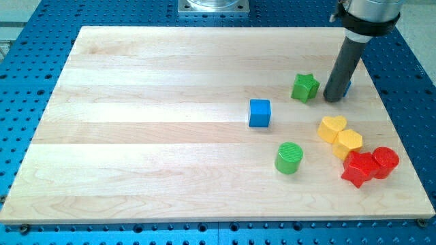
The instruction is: Move the green star blue cube closer to each other
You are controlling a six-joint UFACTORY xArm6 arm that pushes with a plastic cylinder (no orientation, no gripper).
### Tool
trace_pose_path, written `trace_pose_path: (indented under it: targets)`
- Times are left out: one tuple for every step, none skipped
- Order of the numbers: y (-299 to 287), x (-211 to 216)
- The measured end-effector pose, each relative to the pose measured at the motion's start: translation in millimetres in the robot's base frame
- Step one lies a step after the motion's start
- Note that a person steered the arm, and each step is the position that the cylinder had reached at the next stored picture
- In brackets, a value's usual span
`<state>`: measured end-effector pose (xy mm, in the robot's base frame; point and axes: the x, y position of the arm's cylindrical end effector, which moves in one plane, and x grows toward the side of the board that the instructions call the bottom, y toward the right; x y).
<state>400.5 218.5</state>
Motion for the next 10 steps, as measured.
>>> trace_pose_path:
  targets:
    - [-46,2]
    - [-77,6]
    - [-102,46]
    - [-135,36]
    - [-135,23]
    - [-146,0]
    - [-157,-10]
    - [-113,-20]
    - [-81,-21]
    - [-114,-5]
